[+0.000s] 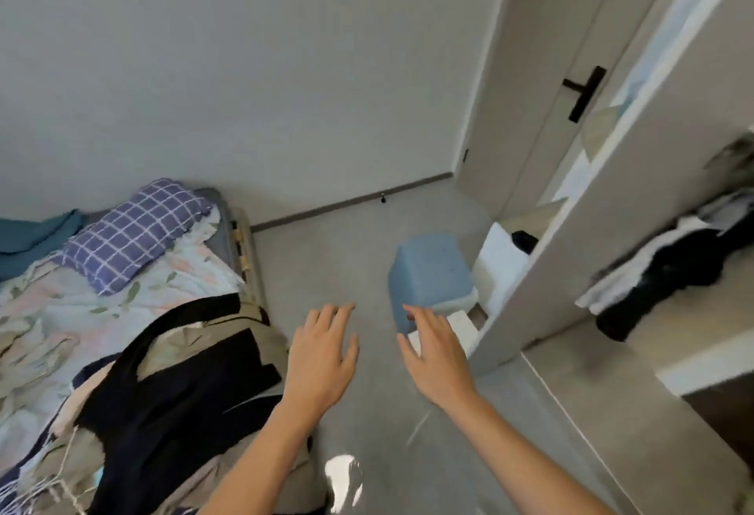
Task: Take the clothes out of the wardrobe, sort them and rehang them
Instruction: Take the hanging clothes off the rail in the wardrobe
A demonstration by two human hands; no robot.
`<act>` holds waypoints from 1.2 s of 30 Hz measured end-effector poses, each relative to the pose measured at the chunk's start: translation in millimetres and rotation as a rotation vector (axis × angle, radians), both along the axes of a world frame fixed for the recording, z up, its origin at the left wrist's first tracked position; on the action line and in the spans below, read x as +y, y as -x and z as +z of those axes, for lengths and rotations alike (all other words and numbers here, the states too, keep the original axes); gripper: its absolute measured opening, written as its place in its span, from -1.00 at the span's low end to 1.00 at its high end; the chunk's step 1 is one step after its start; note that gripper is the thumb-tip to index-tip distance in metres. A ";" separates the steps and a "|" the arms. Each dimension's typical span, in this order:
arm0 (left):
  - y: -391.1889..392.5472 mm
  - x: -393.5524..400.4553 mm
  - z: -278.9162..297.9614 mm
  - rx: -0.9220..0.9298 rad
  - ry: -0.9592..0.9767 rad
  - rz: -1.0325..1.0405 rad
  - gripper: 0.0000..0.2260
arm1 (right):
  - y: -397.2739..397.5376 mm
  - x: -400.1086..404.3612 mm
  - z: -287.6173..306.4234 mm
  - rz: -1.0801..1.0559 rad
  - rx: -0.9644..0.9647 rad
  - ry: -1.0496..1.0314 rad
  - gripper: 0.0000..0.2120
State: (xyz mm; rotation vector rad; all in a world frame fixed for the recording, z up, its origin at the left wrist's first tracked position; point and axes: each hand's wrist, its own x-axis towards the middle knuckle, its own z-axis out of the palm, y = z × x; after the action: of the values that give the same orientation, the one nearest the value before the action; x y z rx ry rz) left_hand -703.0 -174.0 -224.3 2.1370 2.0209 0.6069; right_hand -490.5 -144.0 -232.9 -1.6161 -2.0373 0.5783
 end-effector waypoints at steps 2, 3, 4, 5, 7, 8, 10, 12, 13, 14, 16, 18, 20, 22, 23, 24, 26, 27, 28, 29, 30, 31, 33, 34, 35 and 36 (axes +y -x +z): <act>-61.1 17.8 3.0 -0.039 -0.023 -0.115 -0.56 | -64.2 -7.3 5.8 -0.085 -0.007 0.007 -0.51; -93.6 26.6 4.8 -0.056 -0.030 -0.181 -0.56 | -97.4 -12.0 7.4 -0.138 -0.010 0.011 -0.53; -126.3 35.2 6.6 -0.069 -0.035 -0.247 -0.56 | -130.3 -17.5 8.0 -0.191 -0.014 0.010 -0.54; -160.1 43.0 8.4 -0.079 -0.039 -0.309 -0.56 | -162.9 -23.6 7.7 -0.247 -0.020 0.006 -0.55; -229.6 56.1 14.0 -0.093 -0.045 -0.417 -0.57 | -226.0 -36.3 8.0 -0.362 -0.019 -0.002 -0.55; -263.7 61.7 17.3 -0.095 -0.048 -0.467 -0.57 | -255.7 -42.0 8.9 -0.415 -0.012 -0.005 -0.54; -328.1 70.7 22.5 -0.094 -0.054 -0.554 -0.56 | -311.8 -52.3 9.0 -0.505 0.004 -0.002 -0.52; -383.2 78.7 24.8 -0.085 -0.061 -0.623 -0.56 | -362.1 -60.4 7.9 -0.590 0.015 0.005 -0.54; -407.7 82.3 25.8 -0.080 -0.058 -0.653 -0.57 | -385.1 -63.8 7.4 -0.633 0.016 0.011 -0.54; -429.6 85.8 26.5 -0.078 -0.048 -0.678 -0.57 | -405.6 -66.9 6.8 -0.675 0.015 0.016 -0.55; -466.7 92.1 27.2 -0.082 -0.017 -0.723 -0.57 | -438.8 -71.2 6.5 -0.748 0.012 0.013 -0.56; -495.4 98.8 26.9 -0.079 0.010 -0.763 -0.56 | -463.4 -72.5 5.4 -0.813 0.008 0.007 -0.57; -519.2 110.3 22.7 -0.066 0.017 -0.810 -0.55 | -482.7 -70.1 2.6 -0.876 0.004 0.005 -0.57; -542.2 127.1 16.2 -0.050 0.026 -0.849 -0.57 | -499.3 -66.2 -1.6 -0.935 -0.002 0.010 -0.56; -554.2 136.5 12.6 -0.042 0.032 -0.869 -0.57 | -507.2 -64.1 -2.6 -0.968 -0.008 0.017 -0.56; -566.5 146.0 9.2 -0.041 0.033 -0.892 -0.56 | -515.4 -61.8 -3.4 -1.002 -0.017 0.026 -0.55; -593.5 165.5 5.0 -0.052 0.028 -0.948 -0.53 | -533.4 -56.3 -4.0 -1.076 -0.033 0.034 -0.55; -607.4 175.0 4.1 -0.055 0.021 -0.977 -0.53 | -542.5 -53.9 -3.8 -1.118 -0.036 0.033 -0.55; -621.8 184.0 3.5 -0.055 0.012 -1.004 -0.52 | -551.4 -52.1 -3.7 -1.160 -0.041 0.035 -0.55; -636.1 191.9 3.6 -0.053 0.004 -1.029 -0.52 | -559.9 -51.1 -3.8 -1.200 -0.048 0.041 -0.55; -649.7 198.8 3.9 -0.053 -0.001 -1.054 -0.52 | -568.0 -50.4 -3.7 -1.238 -0.054 0.051 -0.54; -662.7 204.5 4.8 -0.054 -0.002 -1.081 -0.52 | -575.5 -50.4 -3.3 -1.274 -0.057 0.061 -0.53; -687.0 210.8 8.8 -0.048 -0.001 -1.139 -0.53 | -589.1 -52.4 -0.6 -1.337 -0.066 0.073 -0.52; -698.1 211.8 10.6 -0.043 -0.002 -1.167 -0.55 | -595.5 -54.6 0.4 -1.359 -0.076 0.065 -0.52; -709.3 211.1 12.2 -0.042 -0.004 -1.195 -0.56 | -601.9 -57.6 0.9 -1.378 -0.079 0.054 -0.53; -720.6 209.6 12.8 -0.041 -0.005 -1.220 -0.57 | -608.8 -61.5 1.6 -1.402 -0.075 0.047 -0.53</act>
State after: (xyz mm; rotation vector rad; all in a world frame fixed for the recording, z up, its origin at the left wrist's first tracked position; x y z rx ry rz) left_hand 17.6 35.7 -211.5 2.7153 0.3999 0.3970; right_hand 118.3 -205.5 -231.3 -2.5260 -0.5118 0.0110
